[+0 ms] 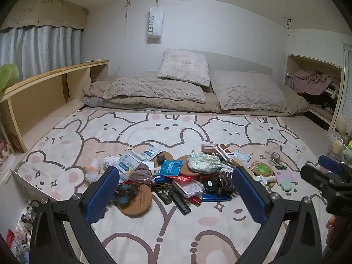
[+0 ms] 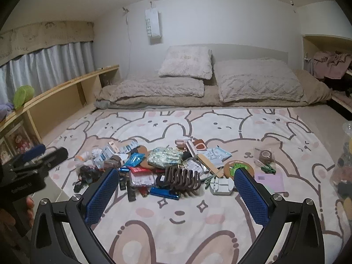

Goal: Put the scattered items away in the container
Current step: 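Move both tools over the pile toward the black lighter and mint tape measure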

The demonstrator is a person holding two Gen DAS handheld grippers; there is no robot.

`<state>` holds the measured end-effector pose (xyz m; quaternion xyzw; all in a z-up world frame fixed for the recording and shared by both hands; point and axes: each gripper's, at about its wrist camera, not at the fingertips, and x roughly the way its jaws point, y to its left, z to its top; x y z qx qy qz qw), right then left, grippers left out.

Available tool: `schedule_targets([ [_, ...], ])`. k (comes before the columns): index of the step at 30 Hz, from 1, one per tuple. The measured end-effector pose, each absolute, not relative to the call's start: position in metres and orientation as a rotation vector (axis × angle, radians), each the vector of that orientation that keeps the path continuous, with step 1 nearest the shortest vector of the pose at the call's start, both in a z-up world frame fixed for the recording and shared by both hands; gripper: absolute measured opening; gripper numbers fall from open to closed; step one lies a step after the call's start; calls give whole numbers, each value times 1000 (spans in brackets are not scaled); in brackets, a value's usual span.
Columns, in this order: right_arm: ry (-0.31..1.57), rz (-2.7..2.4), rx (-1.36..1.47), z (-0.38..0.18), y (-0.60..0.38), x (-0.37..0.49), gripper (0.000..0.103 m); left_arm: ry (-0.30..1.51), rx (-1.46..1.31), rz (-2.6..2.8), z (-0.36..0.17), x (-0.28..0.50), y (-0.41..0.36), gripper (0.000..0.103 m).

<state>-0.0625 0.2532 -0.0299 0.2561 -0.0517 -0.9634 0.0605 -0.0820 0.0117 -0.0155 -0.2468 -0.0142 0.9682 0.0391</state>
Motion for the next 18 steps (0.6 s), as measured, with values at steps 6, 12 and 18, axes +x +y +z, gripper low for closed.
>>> schedule_targets([
  [6, -155, -2938, 696, -40, 254, -61, 103, -81, -707, 2978, -25, -81, 8, 103],
  [12, -145, -2959, 667, -53, 259, -61, 103, -71, -681, 3001, -32, -82, 4, 103],
  [18, -137, -2959, 690, -68, 265, -64, 103, -79, -706, 3003, -43, -88, 6, 103],
])
